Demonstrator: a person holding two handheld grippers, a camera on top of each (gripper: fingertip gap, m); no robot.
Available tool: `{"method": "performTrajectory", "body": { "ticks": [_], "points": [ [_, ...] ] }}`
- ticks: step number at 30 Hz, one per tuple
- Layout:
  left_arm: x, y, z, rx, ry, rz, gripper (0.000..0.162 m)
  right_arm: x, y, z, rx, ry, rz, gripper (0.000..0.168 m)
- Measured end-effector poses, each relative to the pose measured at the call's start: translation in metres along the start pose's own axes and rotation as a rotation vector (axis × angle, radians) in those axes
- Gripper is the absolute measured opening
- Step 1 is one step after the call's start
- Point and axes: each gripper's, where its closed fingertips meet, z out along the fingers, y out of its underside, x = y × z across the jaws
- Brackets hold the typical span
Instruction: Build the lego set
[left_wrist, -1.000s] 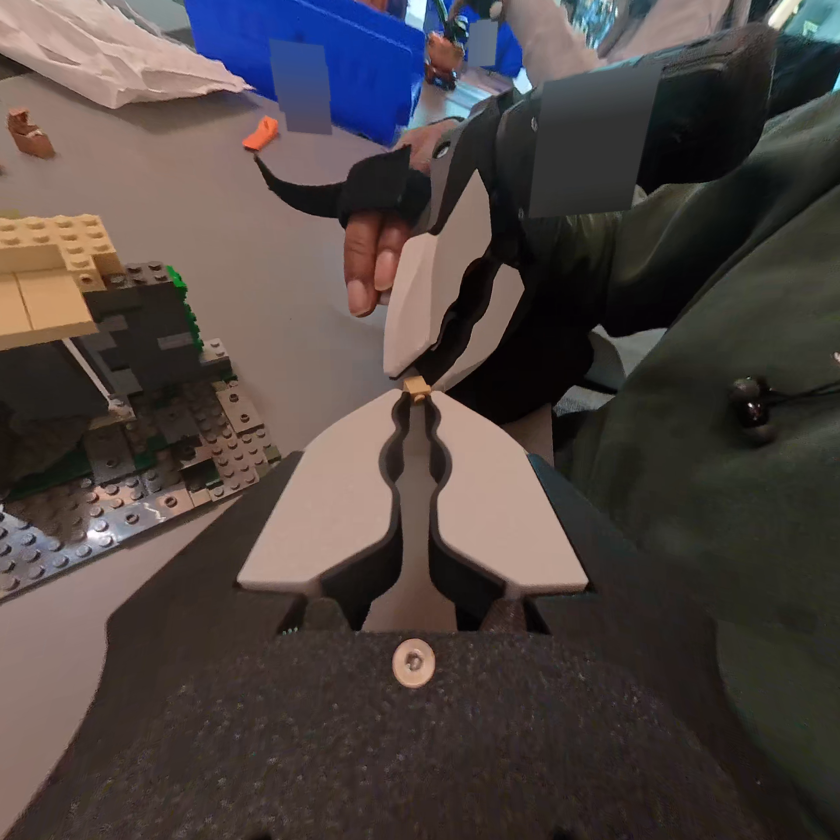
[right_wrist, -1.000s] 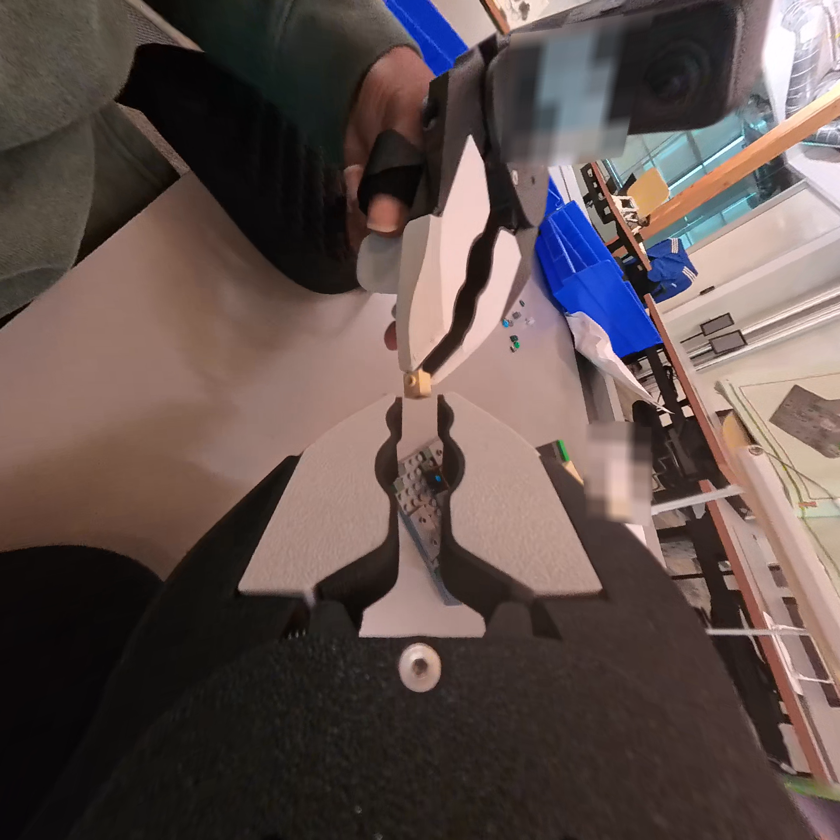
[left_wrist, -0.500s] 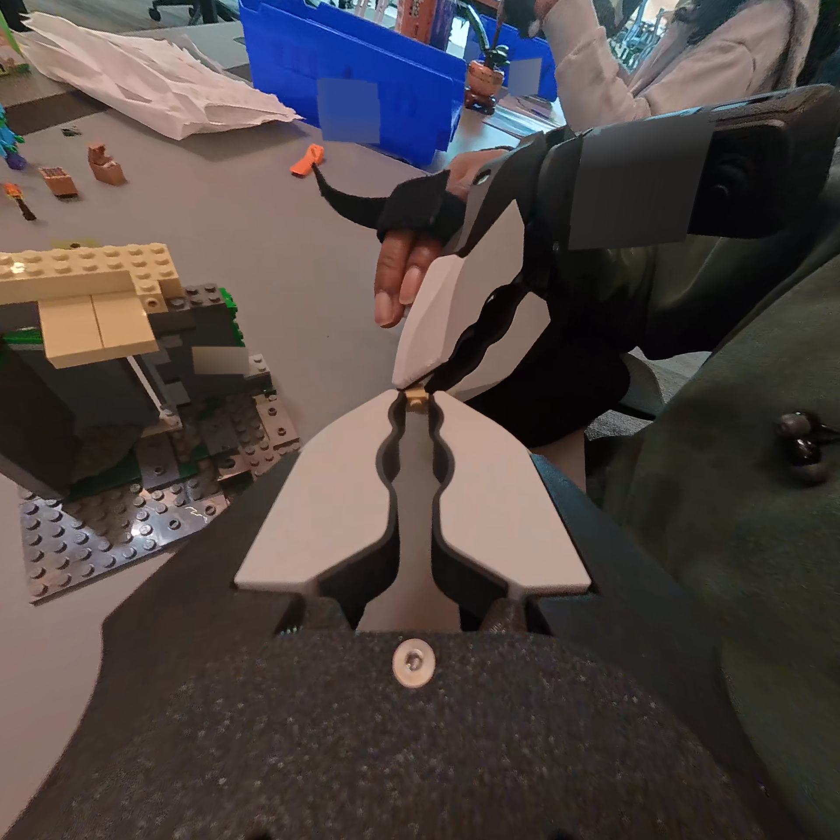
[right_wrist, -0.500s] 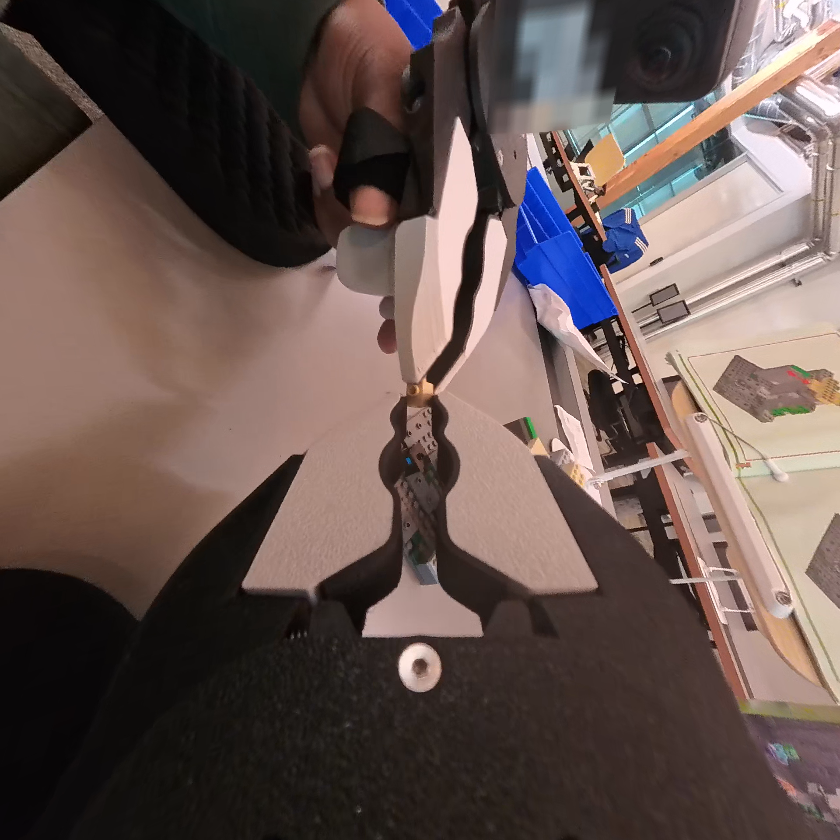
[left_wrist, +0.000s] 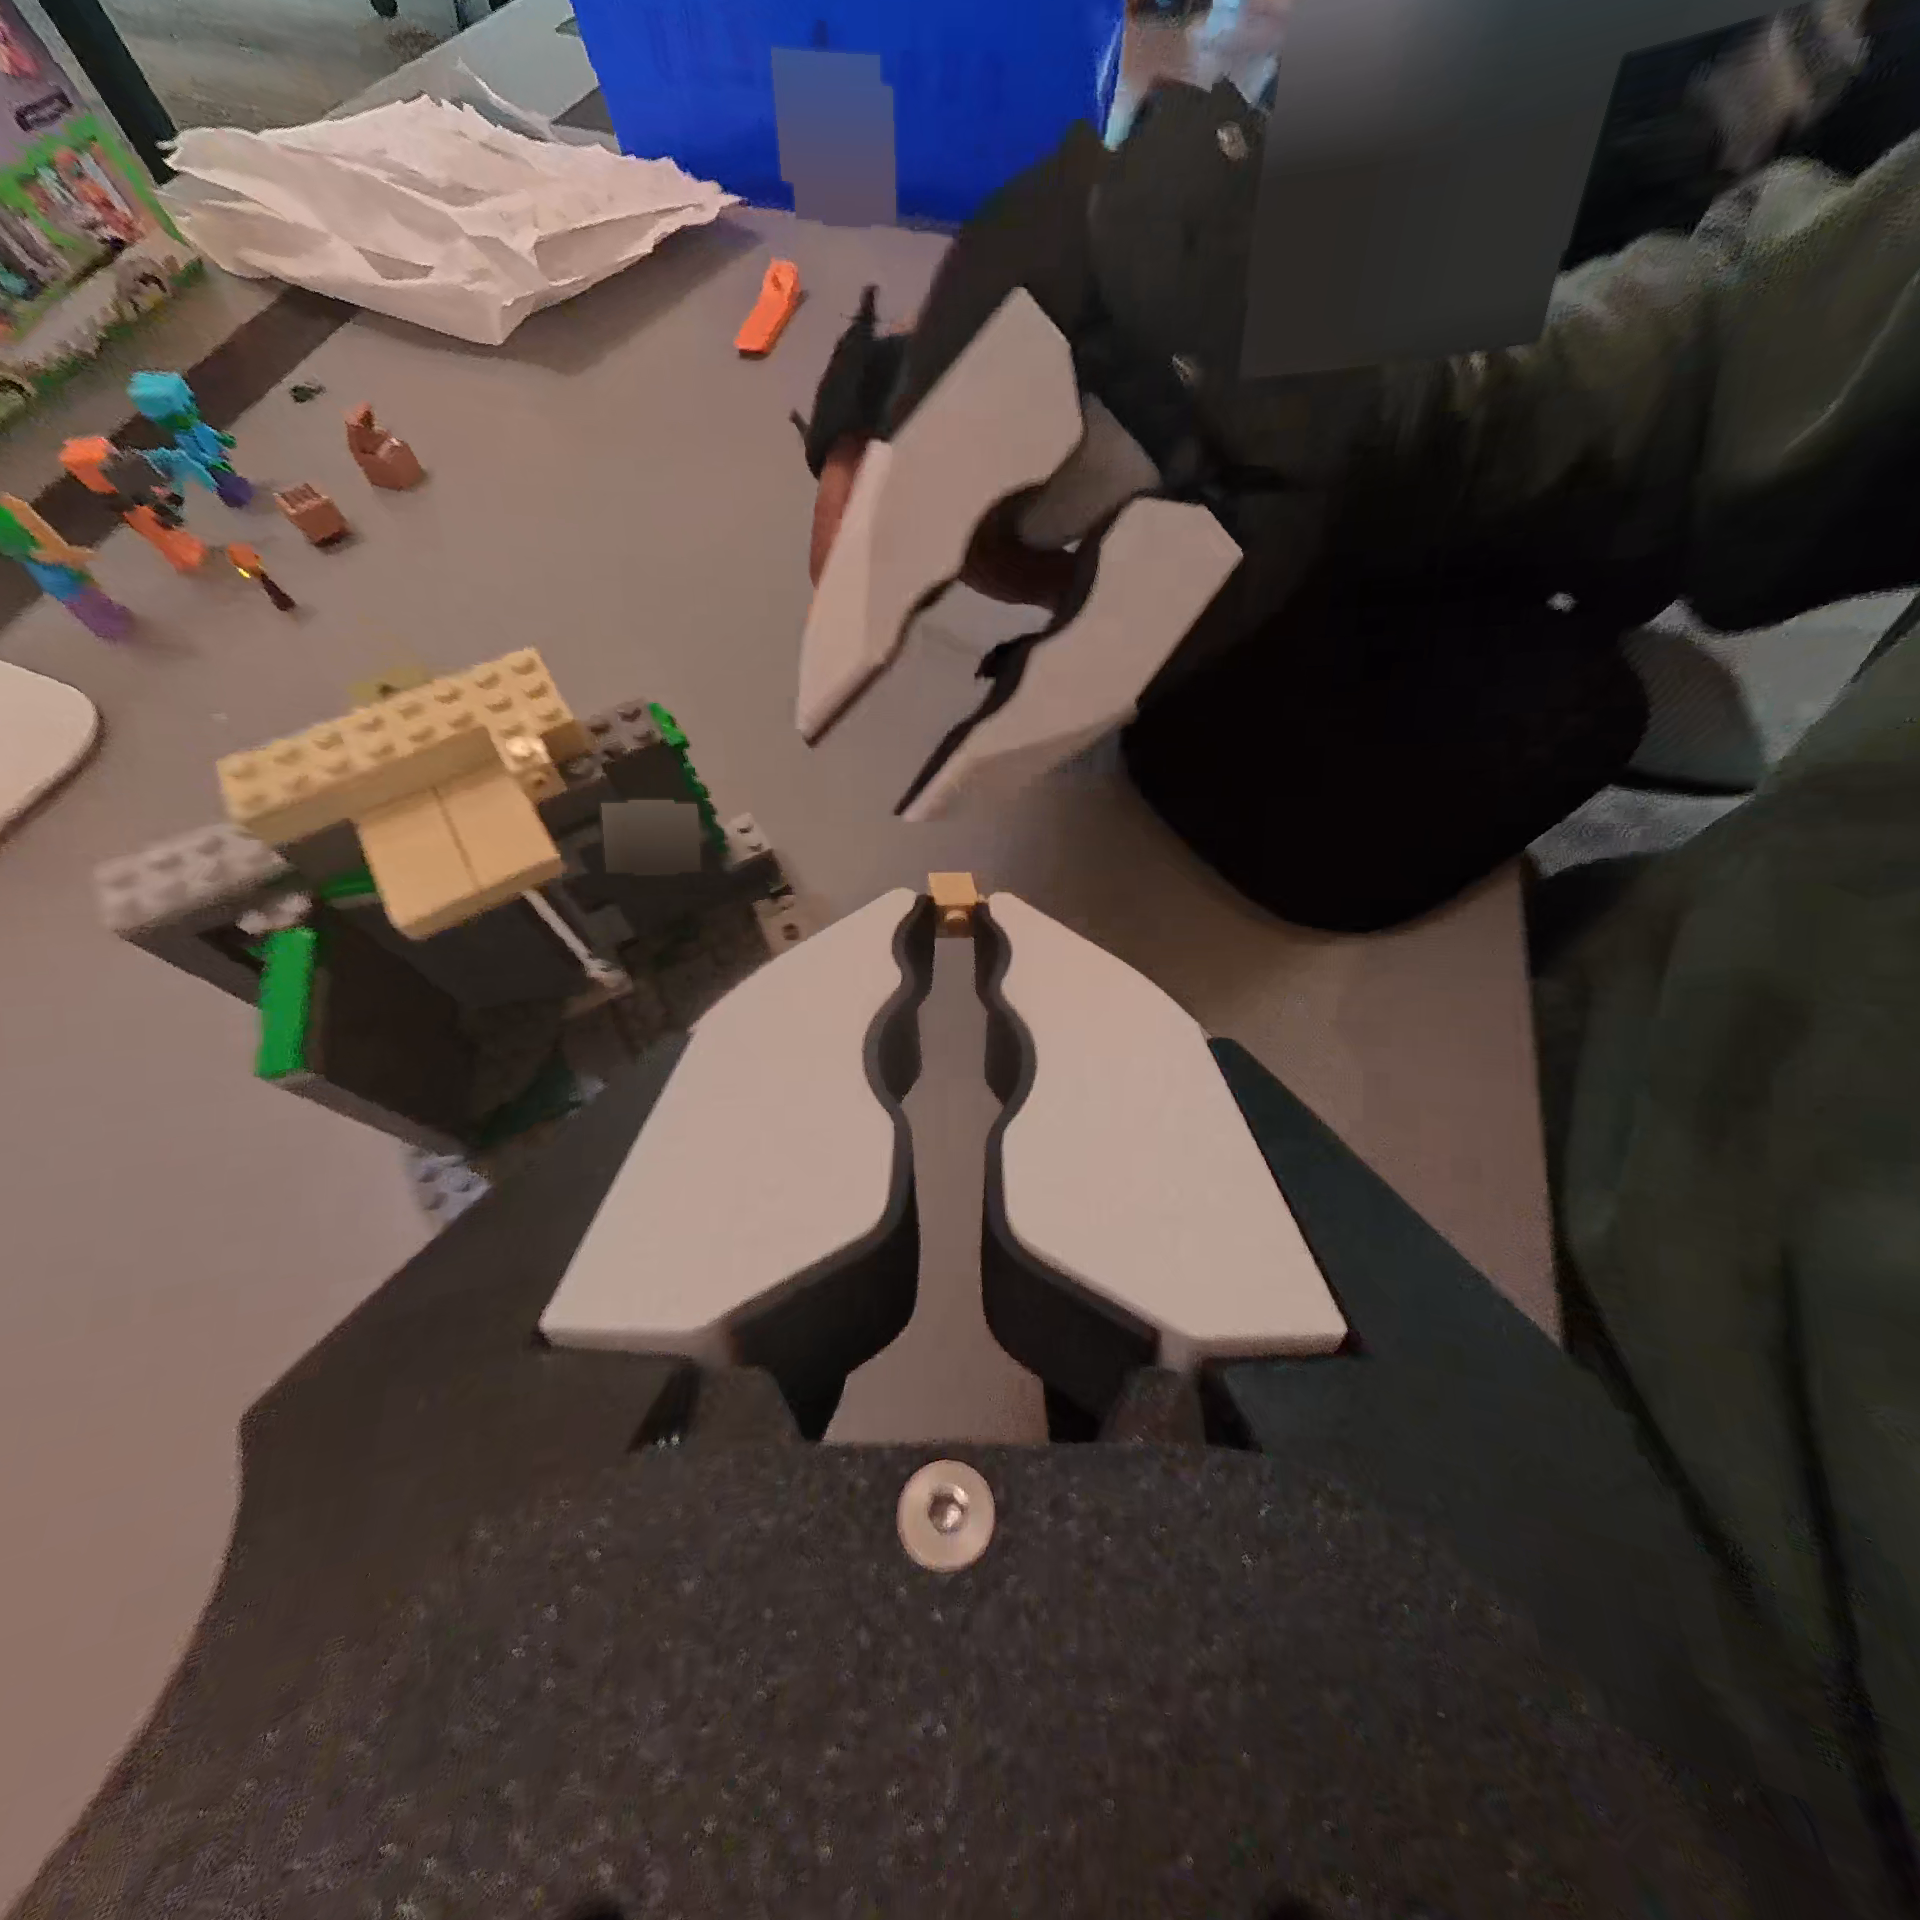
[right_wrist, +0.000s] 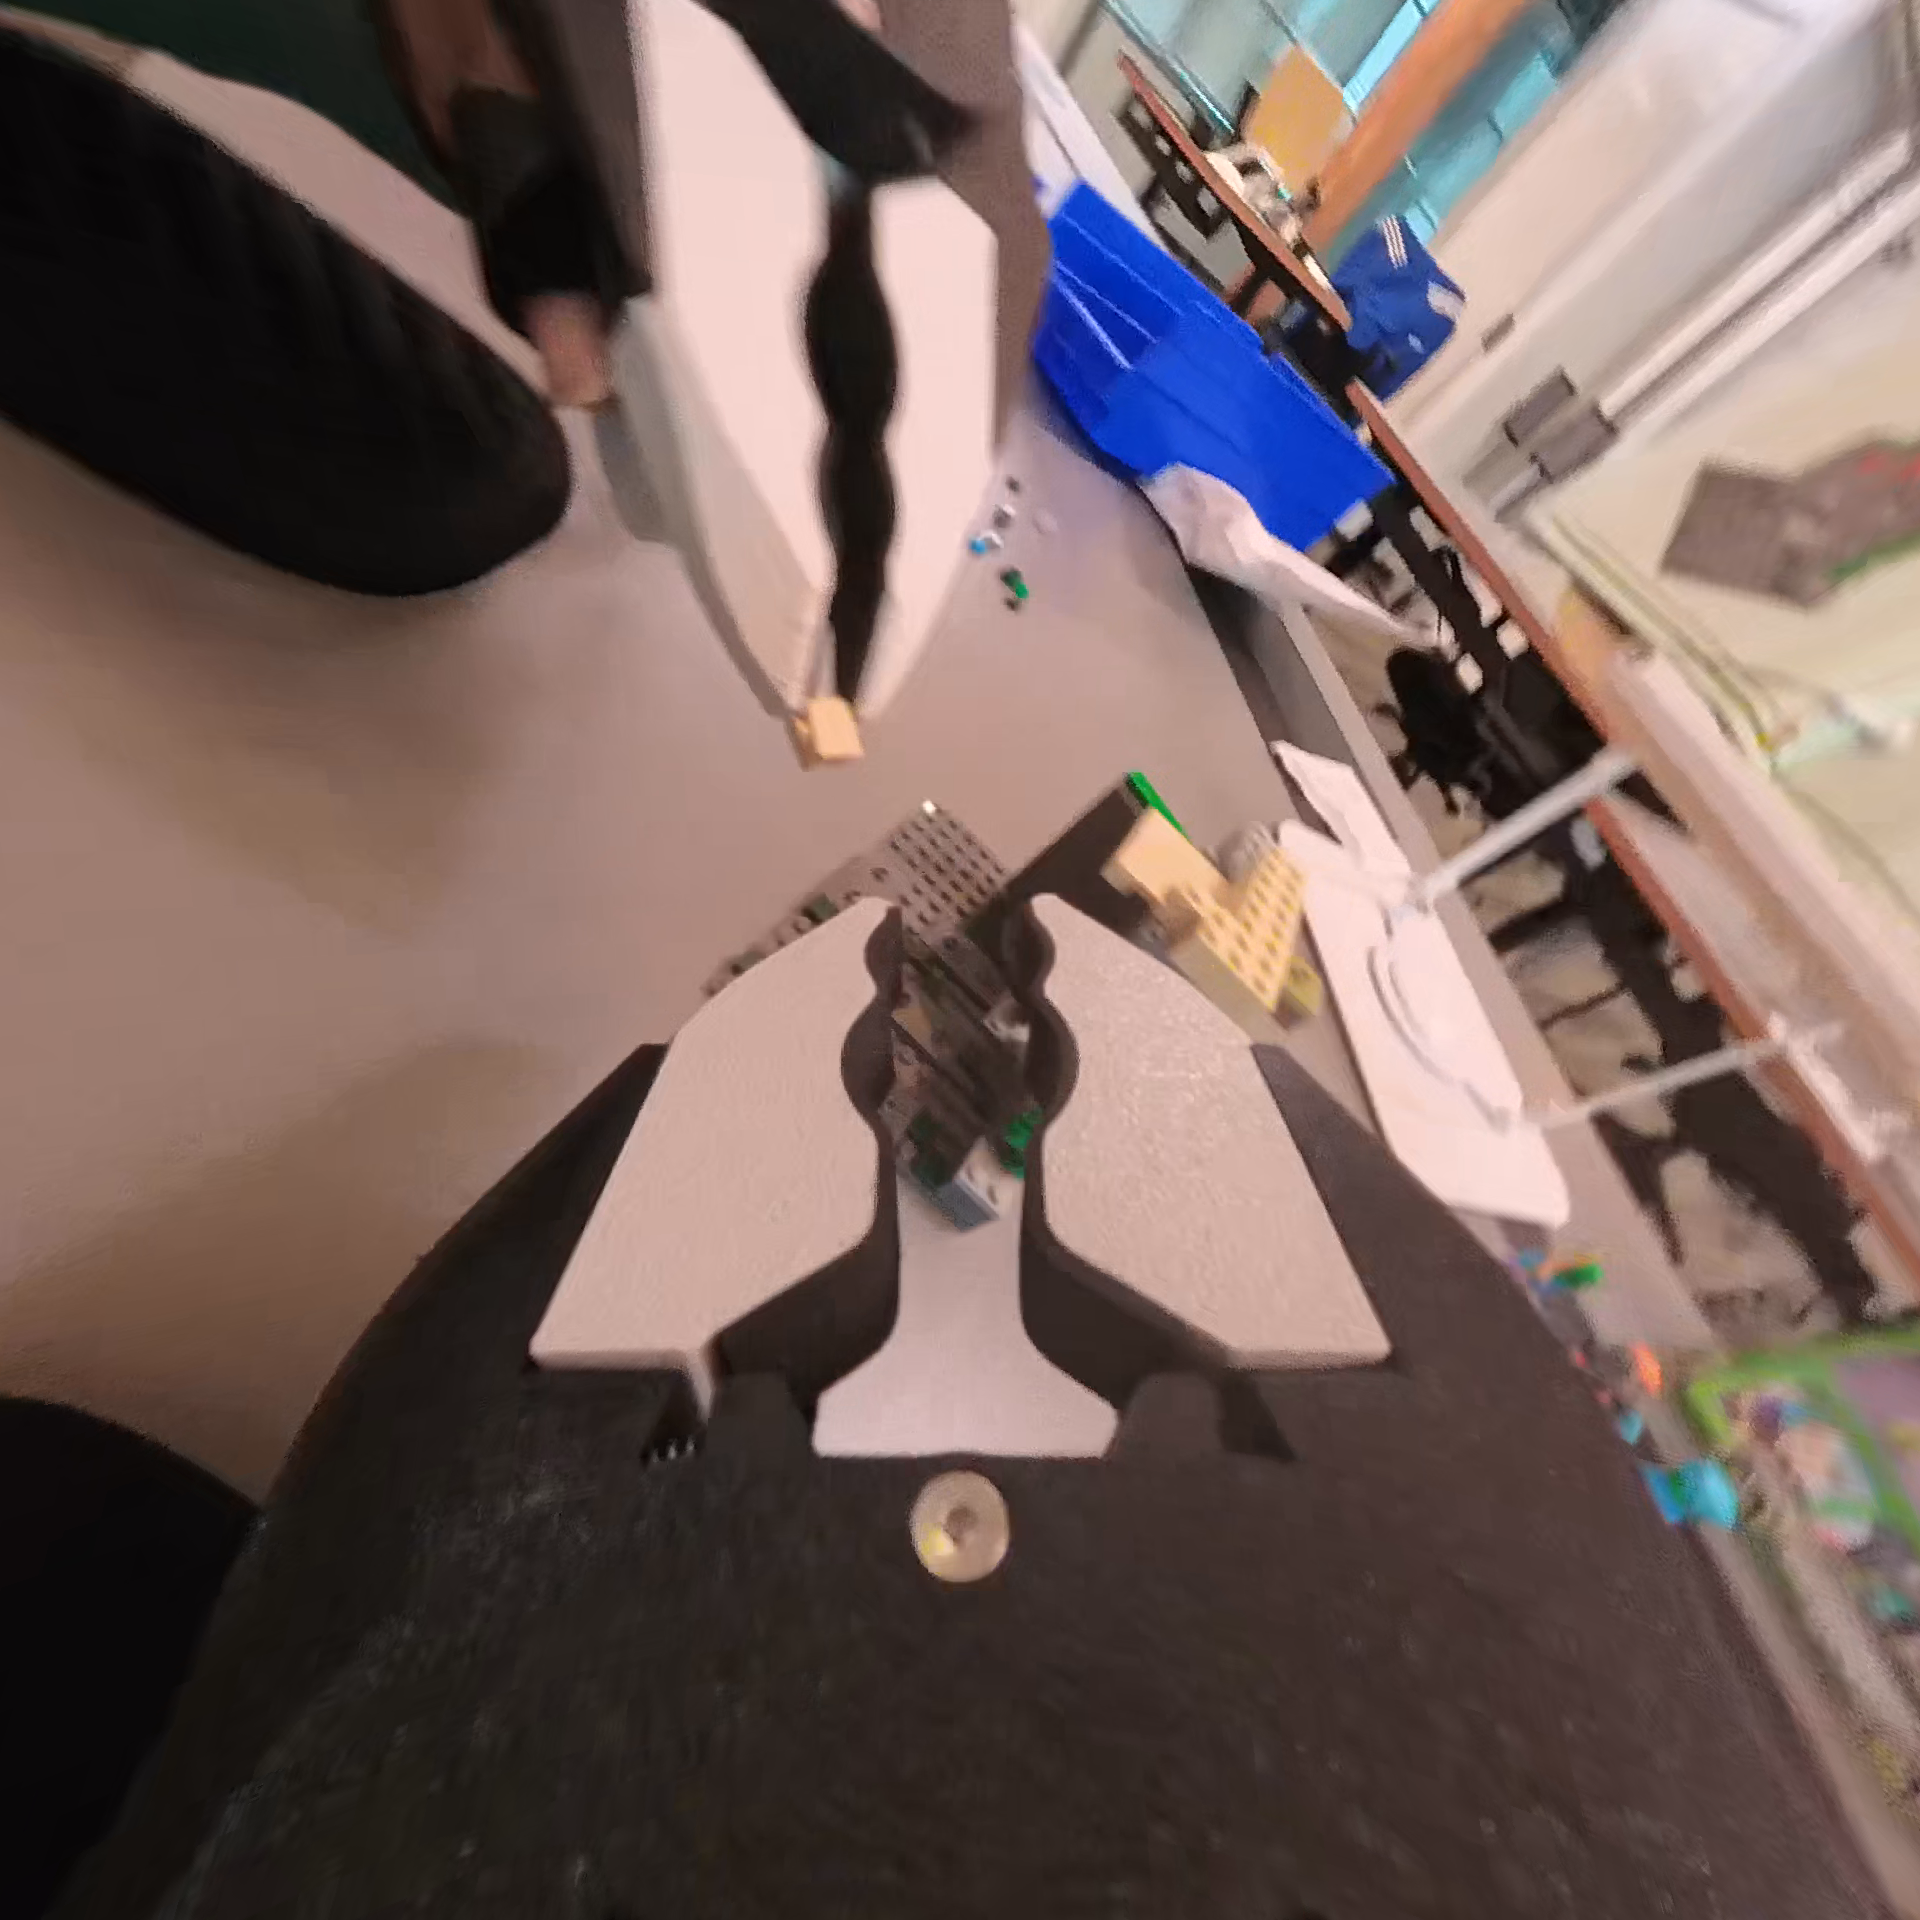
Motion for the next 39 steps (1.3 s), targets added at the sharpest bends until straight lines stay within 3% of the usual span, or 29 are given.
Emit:
{"method": "performTrajectory", "body": {
  "ticks": [1,5,9,14,23,39],
  "points": [
    [-0.005,-0.003,-0.001,-0.024,-0.006,0.044,0.007,0.01,0.007,0.001,-0.018,0.031,0.058,0.022],
    [-0.021,-0.018,-0.005,-0.133,0.024,0.214,0.007,0.04,0.032,0.006,-0.078,0.128,0.238,0.032],
    [-0.038,-0.028,0.0,-0.279,0.073,0.387,0.007,0.045,0.046,0.017,-0.094,0.104,0.409,0.044],
    [-0.054,-0.032,0.009,-0.452,0.181,0.528,0.007,0.04,0.051,0.031,-0.104,0.068,0.449,0.048],
    [-0.072,-0.024,0.017,-0.701,0.325,0.601,0.007,0.039,0.057,0.046,-0.118,0.055,0.439,0.047],
    [-0.079,-0.017,0.03,-0.905,0.394,0.683,0.007,0.039,0.054,0.045,-0.087,0.044,0.465,0.044]
  ]
}}
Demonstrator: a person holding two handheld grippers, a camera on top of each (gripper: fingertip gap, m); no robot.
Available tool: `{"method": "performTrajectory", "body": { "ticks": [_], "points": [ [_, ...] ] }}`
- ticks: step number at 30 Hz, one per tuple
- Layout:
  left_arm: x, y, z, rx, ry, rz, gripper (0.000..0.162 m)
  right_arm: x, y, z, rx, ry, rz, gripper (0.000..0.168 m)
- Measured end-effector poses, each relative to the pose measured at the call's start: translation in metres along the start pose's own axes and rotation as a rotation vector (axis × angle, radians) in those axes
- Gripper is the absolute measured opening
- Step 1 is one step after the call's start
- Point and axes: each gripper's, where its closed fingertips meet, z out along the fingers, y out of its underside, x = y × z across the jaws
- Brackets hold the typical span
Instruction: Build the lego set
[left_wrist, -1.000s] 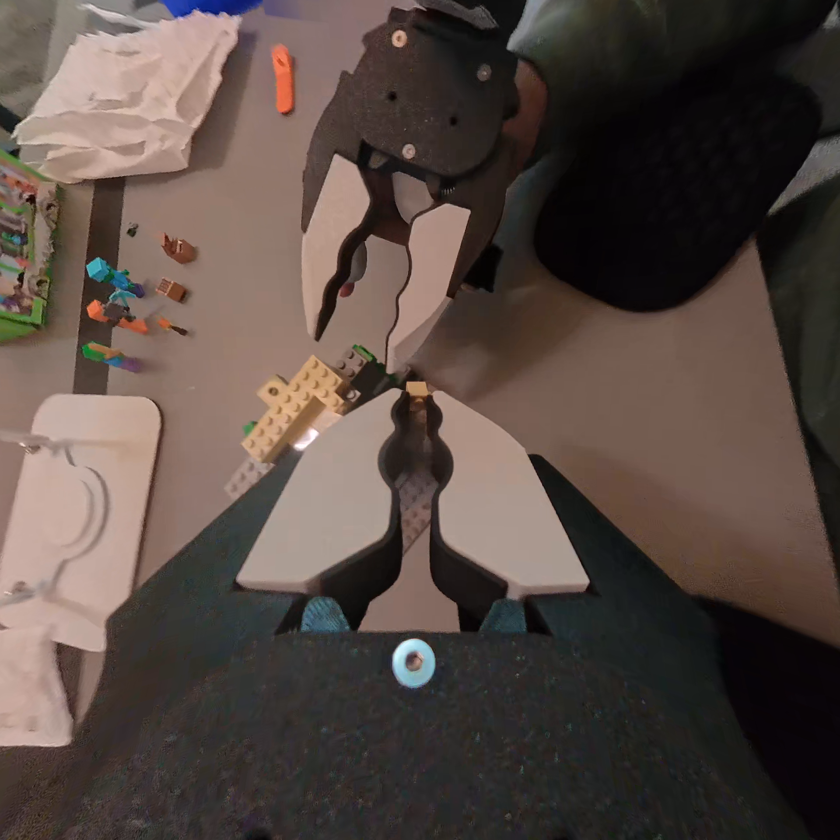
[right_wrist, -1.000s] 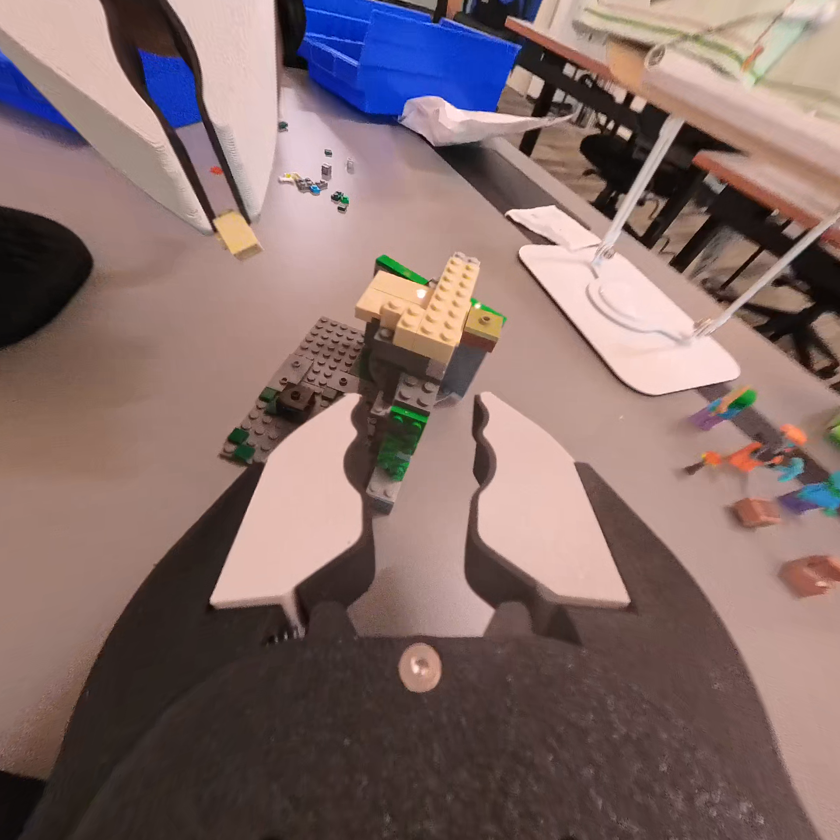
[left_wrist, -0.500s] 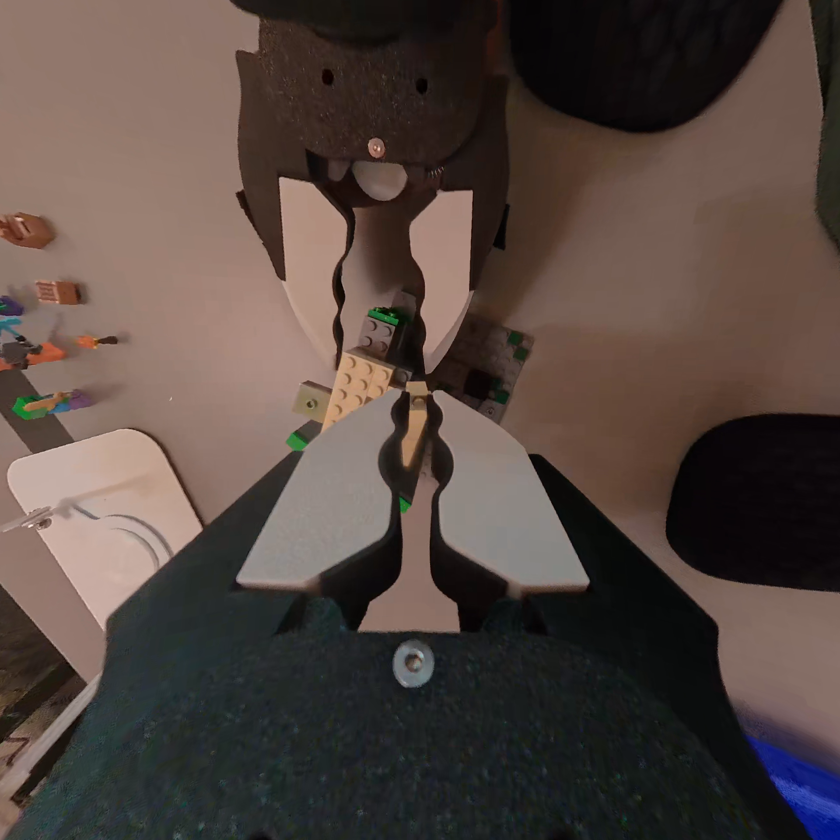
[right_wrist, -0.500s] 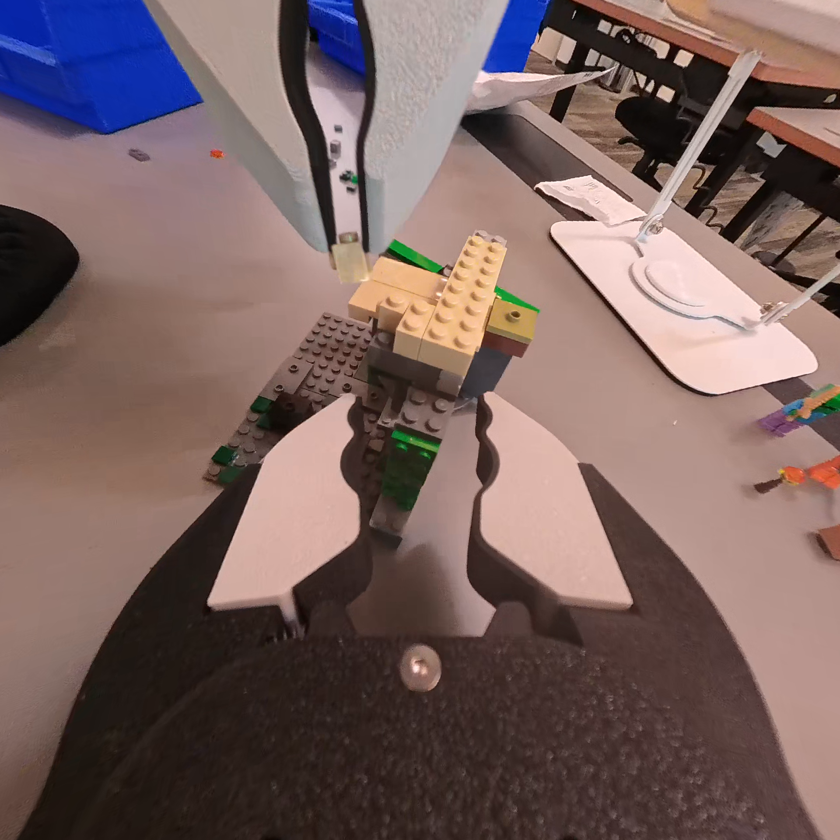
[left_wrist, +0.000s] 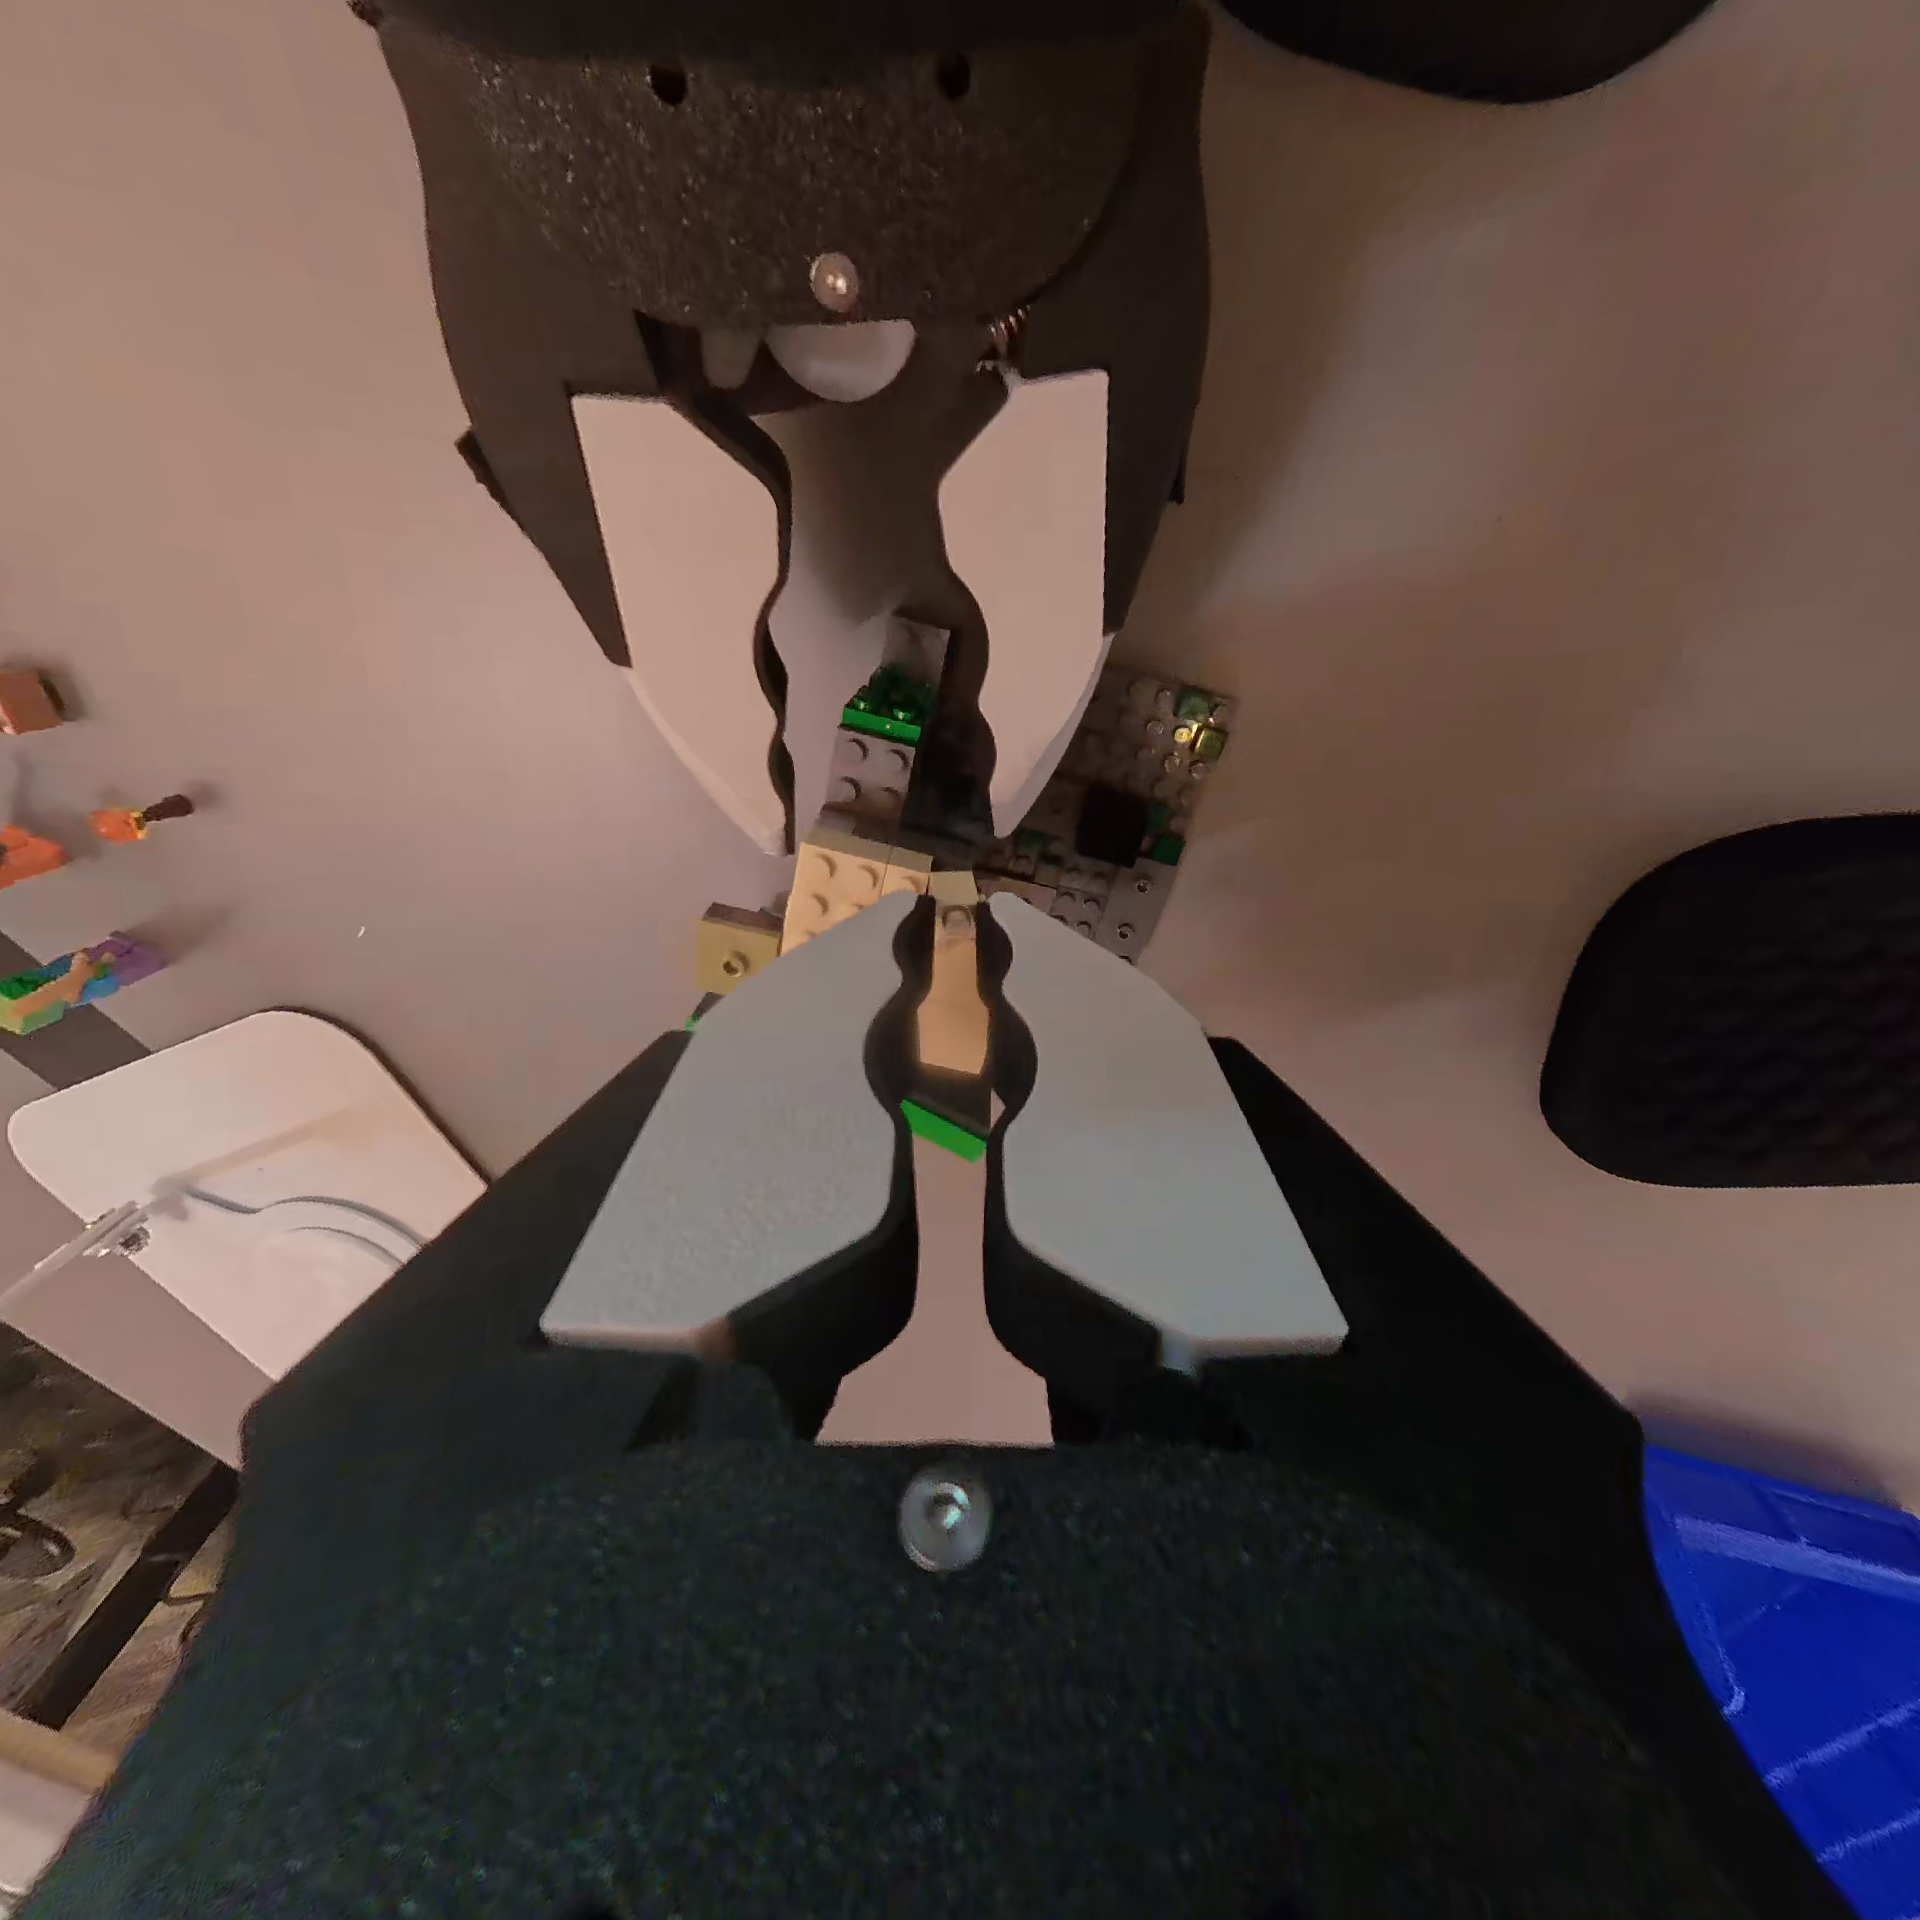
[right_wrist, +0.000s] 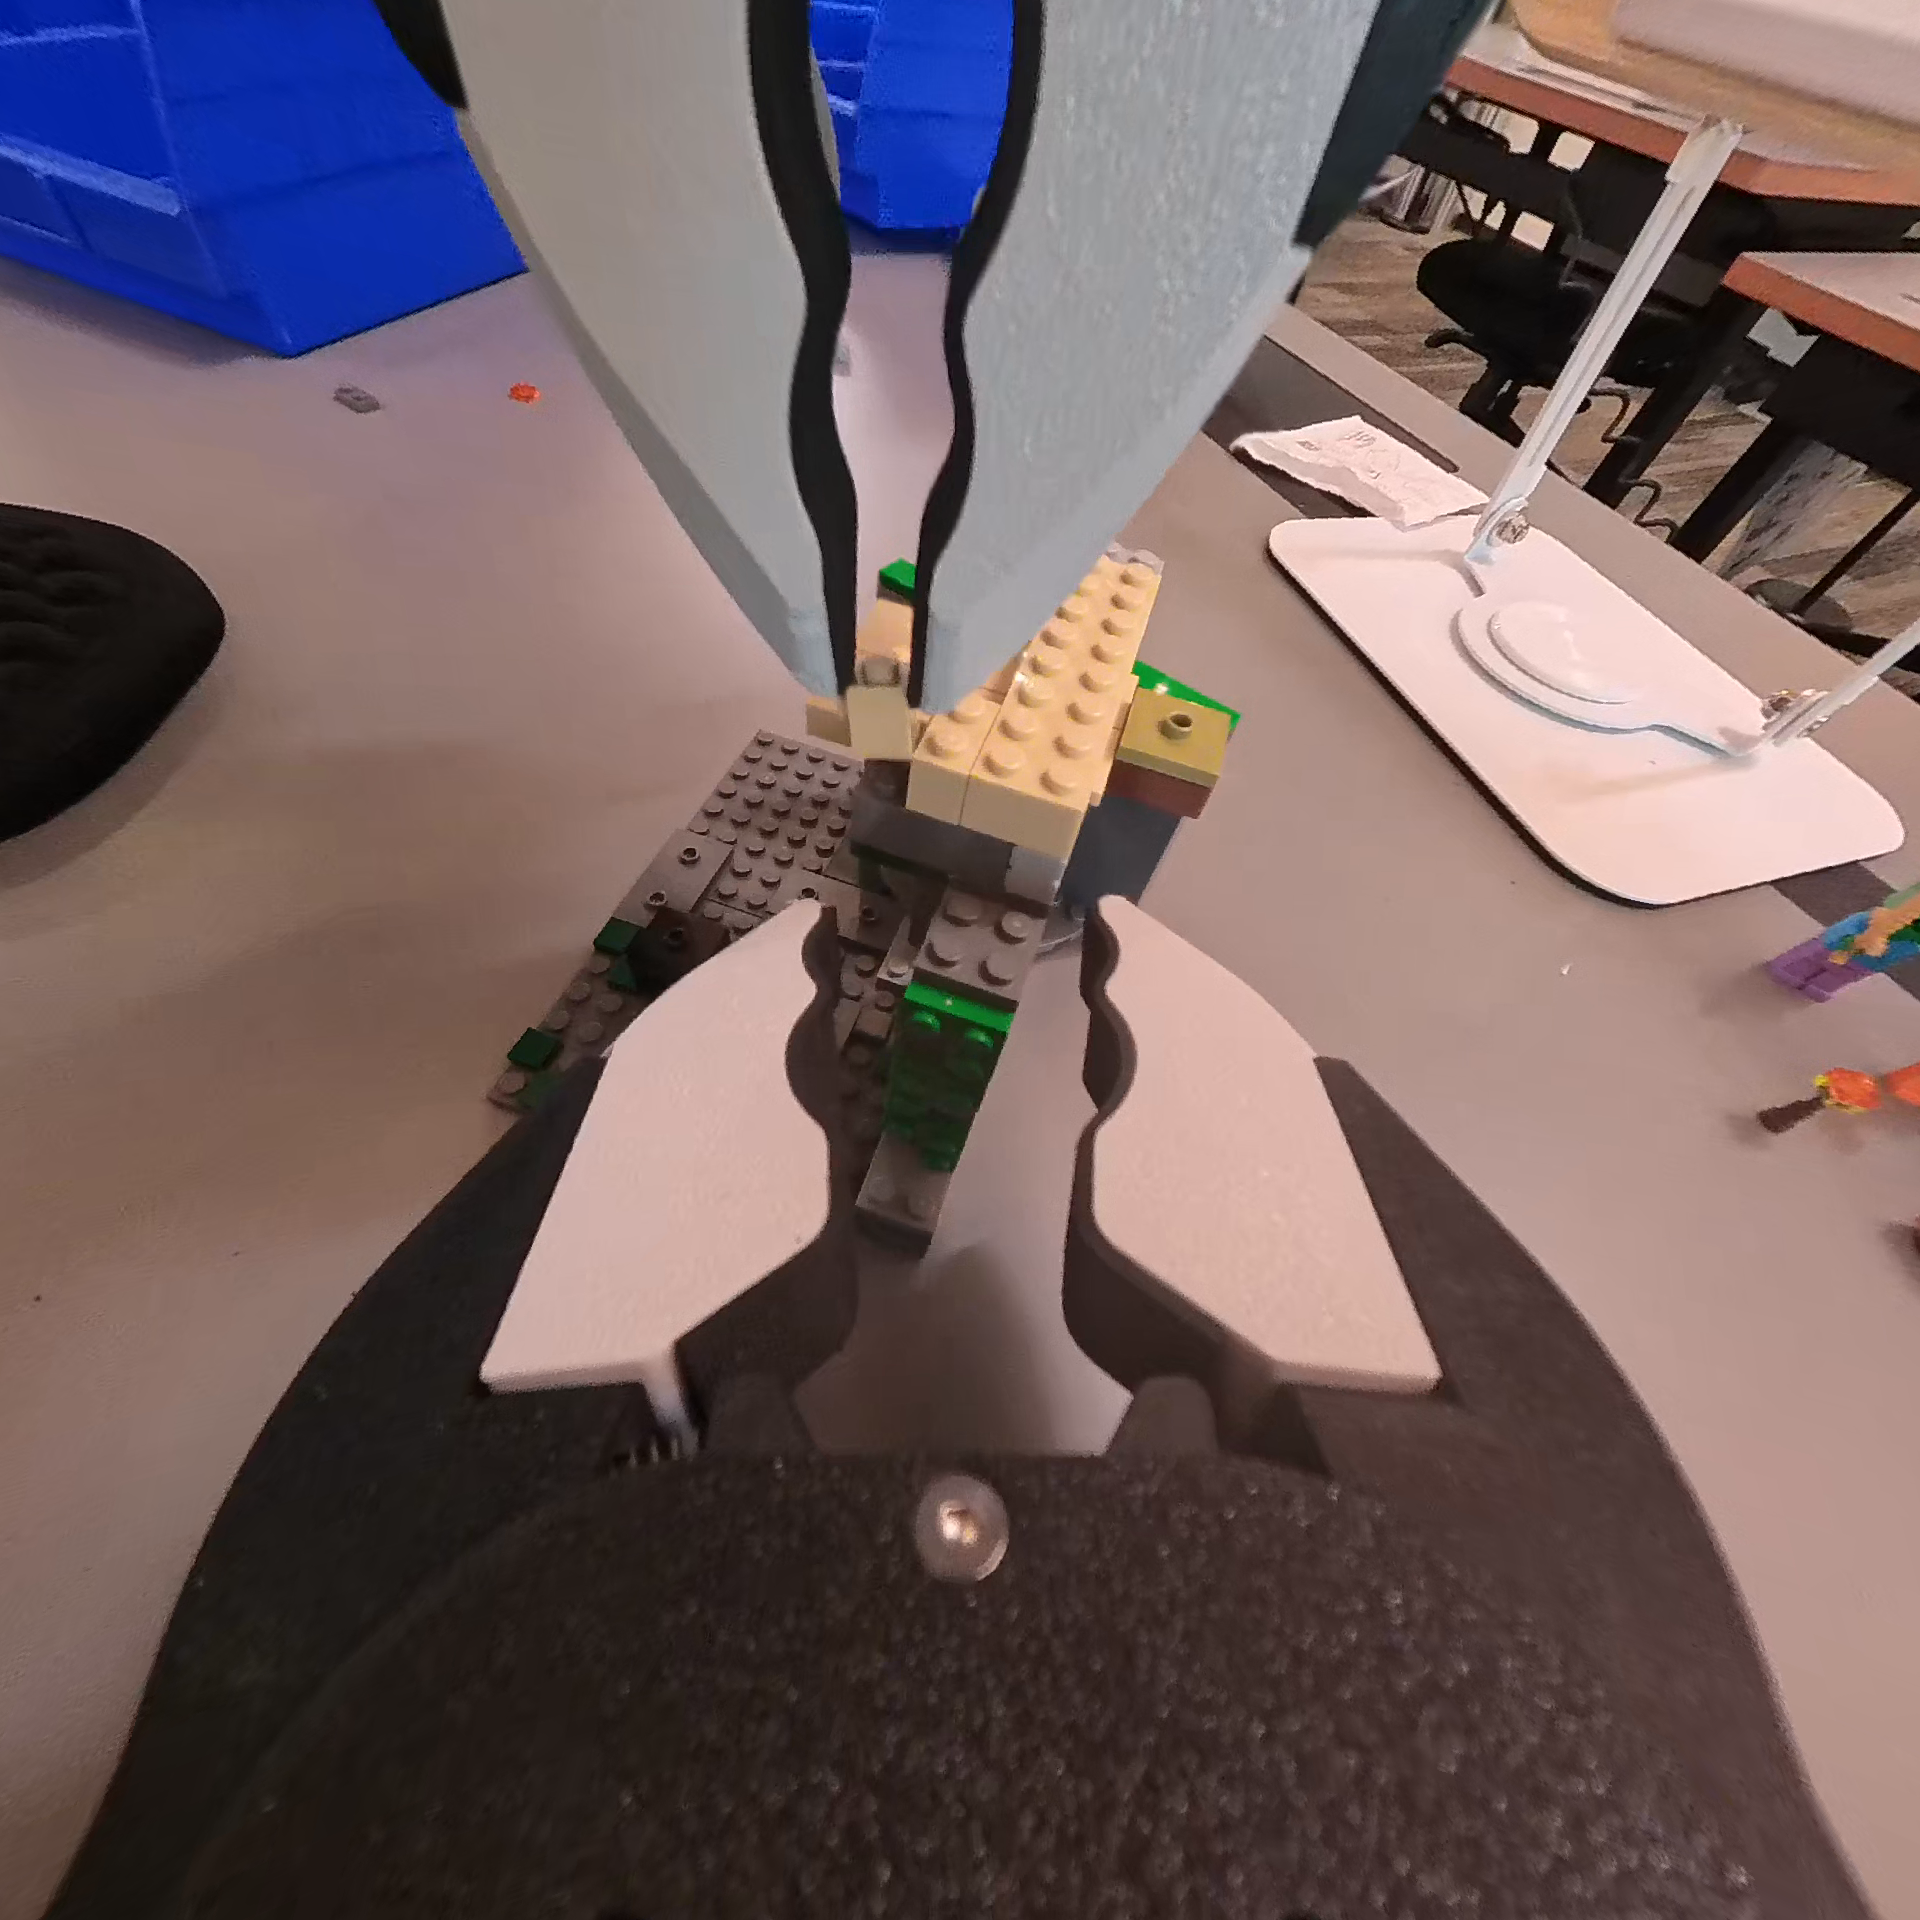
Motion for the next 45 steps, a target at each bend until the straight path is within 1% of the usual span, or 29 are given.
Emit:
{"method": "performTrajectory", "body": {
  "ticks": [6,11,18,24,28,31,35,39,45],
  "points": [
    [-0.005,0.002,0.003,-0.057,-0.031,0.017,0.008,-0.001,-0.001,0.0,0.007,-0.004,0.008,0.044],
    [-0.01,0.006,0.003,-0.084,-0.07,0.015,0.012,-0.001,-0.001,-0.001,0.01,-0.004,0.013,0.044],
    [-0.011,0.007,0.002,-0.068,-0.121,0.001,0.014,0.0,-0.001,-0.001,0.011,-0.002,0.015,0.043],
    [-0.011,0.008,-0.006,-0.001,-0.179,-0.038,0.011,0.0,-0.001,0.0,0.01,0.0,0.016,0.043],
    [-0.013,0.007,-0.011,0.036,-0.252,-0.058,0.007,-0.001,-0.001,0.0,0.01,0.002,0.021,0.043],
    [-0.01,0.006,-0.018,0.096,-0.302,-0.093,0.006,-0.001,-0.001,-0.001,0.009,0.004,0.018,0.043],
    [0.002,0.012,-0.024,0.172,-0.347,-0.162,0.004,0.0,-0.001,-0.002,0.012,0.006,0.018,0.043],
    [0.023,0.026,-0.013,0.231,-0.335,-0.27,0.004,0.001,0.0,-0.002,0.011,0.009,0.018,0.043],
    [0.043,0.043,0.034,0.31,-0.307,-0.424,0.012,-0.001,0.002,-0.003,0.01,0.008,0.013,0.043]
  ]
}}
